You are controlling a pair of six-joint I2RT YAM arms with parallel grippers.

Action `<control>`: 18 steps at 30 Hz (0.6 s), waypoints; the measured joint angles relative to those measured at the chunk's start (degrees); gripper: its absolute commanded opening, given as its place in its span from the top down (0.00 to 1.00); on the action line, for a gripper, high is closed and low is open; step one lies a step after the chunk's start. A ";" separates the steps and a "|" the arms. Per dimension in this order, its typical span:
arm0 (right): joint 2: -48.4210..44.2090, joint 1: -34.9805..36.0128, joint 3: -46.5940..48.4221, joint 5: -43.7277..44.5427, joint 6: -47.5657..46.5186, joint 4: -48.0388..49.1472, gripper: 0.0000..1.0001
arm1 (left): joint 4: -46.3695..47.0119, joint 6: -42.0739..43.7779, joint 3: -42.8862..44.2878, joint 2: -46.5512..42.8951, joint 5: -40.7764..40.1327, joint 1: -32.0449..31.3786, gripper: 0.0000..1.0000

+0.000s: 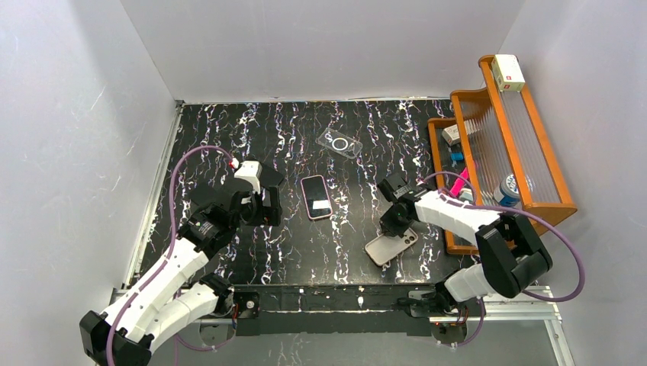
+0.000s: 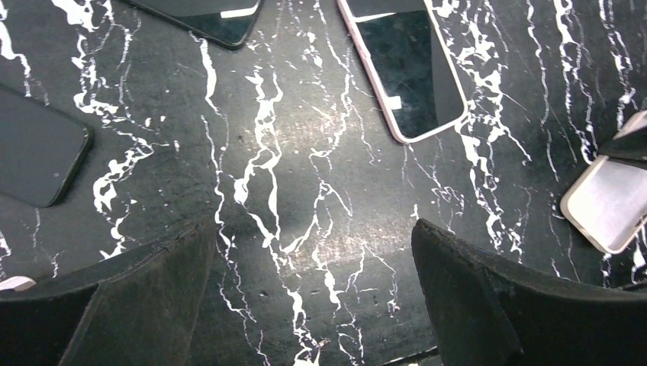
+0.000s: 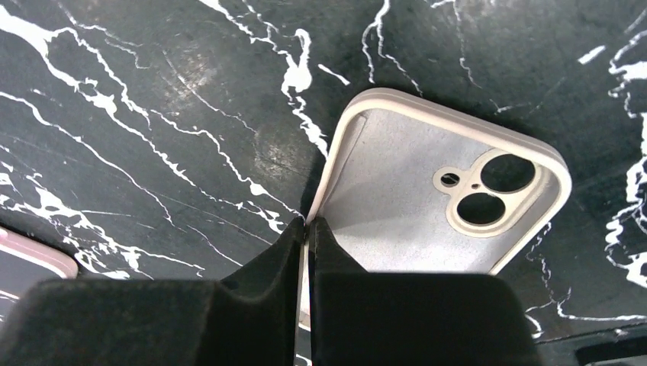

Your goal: Put the phone into the phone case

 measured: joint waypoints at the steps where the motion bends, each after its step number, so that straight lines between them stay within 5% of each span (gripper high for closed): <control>1: -0.22 0.17 -0.31 -0.22 -1.55 0.81 0.93 | -0.11 -0.20 0.00 0.02 -0.63 0.00 0.02; 9: -0.90 3.67 -1.81 -2.34 -11.80 8.74 0.97 | -2.73 -4.09 0.46 5.07 -9.84 0.00 0.02; 18: -0.17 16.52 -1.92 -12.52 -18.75 26.43 0.96 | -3.87 -12.76 1.05 13.53 -15.69 2.69 0.02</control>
